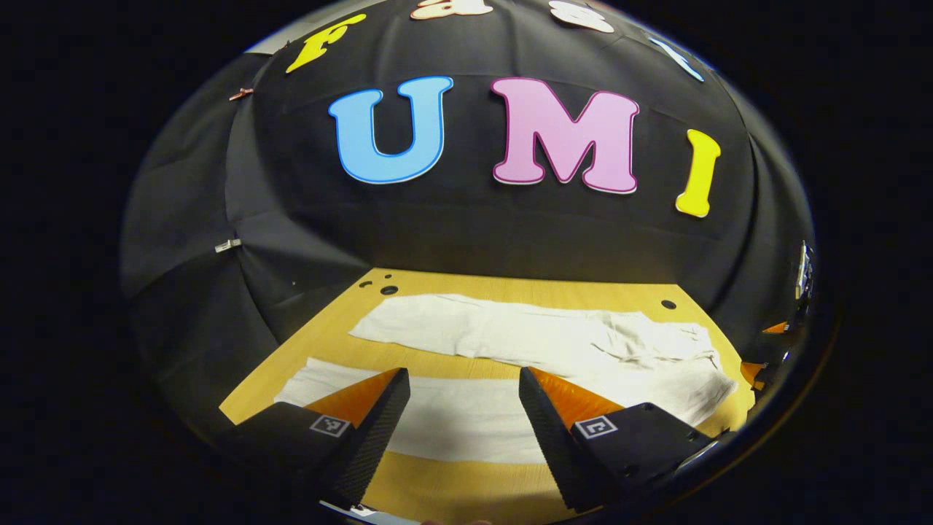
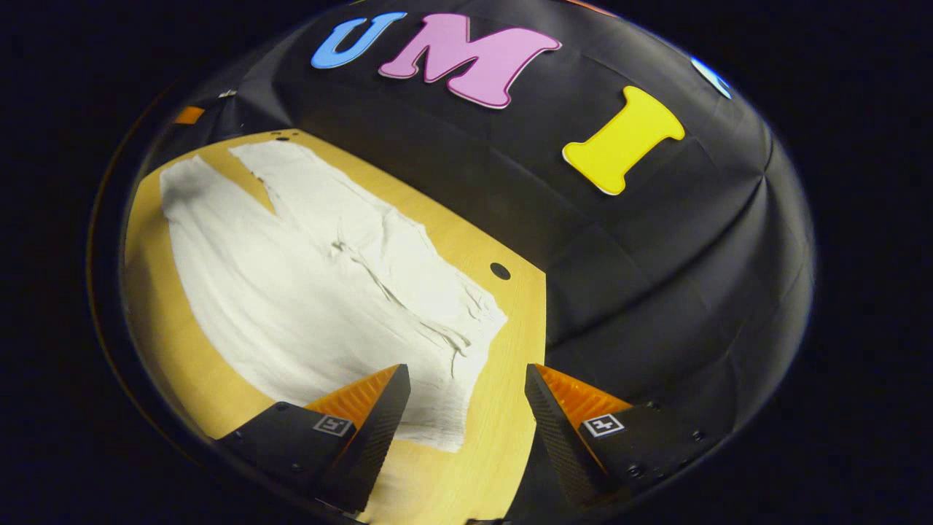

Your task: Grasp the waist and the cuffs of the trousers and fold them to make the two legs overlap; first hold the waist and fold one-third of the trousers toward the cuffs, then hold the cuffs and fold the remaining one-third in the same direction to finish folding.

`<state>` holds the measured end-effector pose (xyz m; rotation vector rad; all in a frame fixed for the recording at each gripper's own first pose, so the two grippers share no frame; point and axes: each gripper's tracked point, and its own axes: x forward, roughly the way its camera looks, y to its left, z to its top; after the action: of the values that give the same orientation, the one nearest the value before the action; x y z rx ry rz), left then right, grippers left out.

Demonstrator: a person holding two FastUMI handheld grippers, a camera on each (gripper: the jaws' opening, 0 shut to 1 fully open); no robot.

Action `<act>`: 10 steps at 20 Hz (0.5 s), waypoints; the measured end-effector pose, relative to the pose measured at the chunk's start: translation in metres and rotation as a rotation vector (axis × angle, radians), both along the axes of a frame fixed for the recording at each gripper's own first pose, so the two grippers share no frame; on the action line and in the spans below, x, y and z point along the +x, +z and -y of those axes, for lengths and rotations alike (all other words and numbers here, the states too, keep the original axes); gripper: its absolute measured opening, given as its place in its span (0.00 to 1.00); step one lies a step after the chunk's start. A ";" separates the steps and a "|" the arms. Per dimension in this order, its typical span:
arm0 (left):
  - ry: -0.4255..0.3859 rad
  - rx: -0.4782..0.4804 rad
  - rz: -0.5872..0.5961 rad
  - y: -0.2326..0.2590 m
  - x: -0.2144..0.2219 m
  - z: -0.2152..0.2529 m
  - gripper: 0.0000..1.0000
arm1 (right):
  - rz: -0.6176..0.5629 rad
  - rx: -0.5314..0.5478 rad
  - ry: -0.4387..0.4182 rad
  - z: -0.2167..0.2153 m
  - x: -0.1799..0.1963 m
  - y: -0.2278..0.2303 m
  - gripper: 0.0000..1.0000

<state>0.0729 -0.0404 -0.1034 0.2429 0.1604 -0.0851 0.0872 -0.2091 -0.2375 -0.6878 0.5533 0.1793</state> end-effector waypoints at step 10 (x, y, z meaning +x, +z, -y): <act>0.119 -0.001 -0.034 -0.025 -0.021 -0.052 0.96 | -0.159 -0.259 0.178 0.037 -0.028 -0.064 0.98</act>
<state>0.0515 0.0117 -0.1284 0.2302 0.2082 0.0289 0.0597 -0.2464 -0.3012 -0.9816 0.6743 0.3344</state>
